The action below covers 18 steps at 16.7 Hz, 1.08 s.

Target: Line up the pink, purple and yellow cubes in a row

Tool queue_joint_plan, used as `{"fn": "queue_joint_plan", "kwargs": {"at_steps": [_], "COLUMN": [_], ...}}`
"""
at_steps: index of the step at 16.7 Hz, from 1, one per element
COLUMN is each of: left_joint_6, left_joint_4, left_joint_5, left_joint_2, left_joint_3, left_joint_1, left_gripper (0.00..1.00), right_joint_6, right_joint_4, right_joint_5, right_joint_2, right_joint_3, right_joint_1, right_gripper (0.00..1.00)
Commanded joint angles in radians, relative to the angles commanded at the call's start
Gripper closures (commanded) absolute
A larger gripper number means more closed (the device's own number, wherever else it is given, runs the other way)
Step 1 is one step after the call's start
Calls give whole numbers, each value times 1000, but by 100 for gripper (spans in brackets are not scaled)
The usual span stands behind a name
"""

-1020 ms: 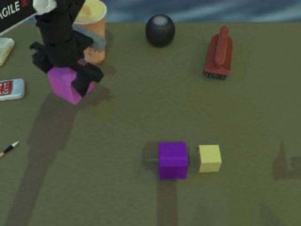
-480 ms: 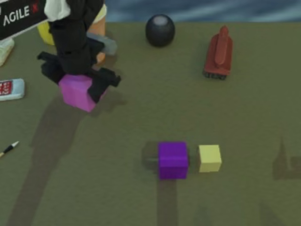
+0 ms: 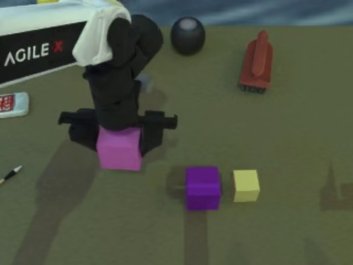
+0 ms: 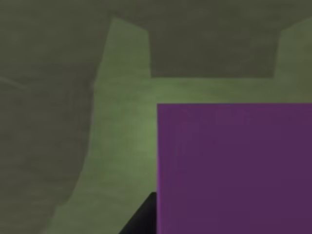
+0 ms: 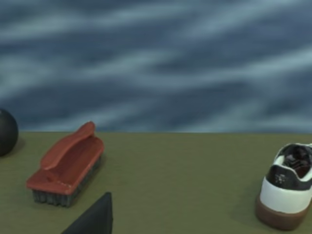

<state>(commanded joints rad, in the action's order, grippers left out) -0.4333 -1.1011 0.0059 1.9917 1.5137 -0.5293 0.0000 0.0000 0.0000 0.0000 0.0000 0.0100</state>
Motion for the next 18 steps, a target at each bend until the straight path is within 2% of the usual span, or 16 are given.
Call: {"fn": "queue_joint_plan", "kwargs": {"at_steps": [3,5,11,18], "left_joint_6": [-126,-157,-154,-153], "left_joint_4": [29,38,53,283], "left_joint_5": [-1,-2,-2,-1], "left_joint_2": [-74,-96,-87,2], "left_joint_3": [-90,-114,-124,-257], "left_joint_1": [-52,-66,-62,-62], "left_gripper": [100,100,100,100], "right_joint_6": [0,0,0,0], "right_joint_4": [0,0,0,0], "right_joint_5": [0,0,0,0], "right_joint_2": [0,0,0,0], "right_joint_3": [0,0,0,0], "right_joint_1": [0,0,0,0], "right_gripper": [0,0,0,0]}}
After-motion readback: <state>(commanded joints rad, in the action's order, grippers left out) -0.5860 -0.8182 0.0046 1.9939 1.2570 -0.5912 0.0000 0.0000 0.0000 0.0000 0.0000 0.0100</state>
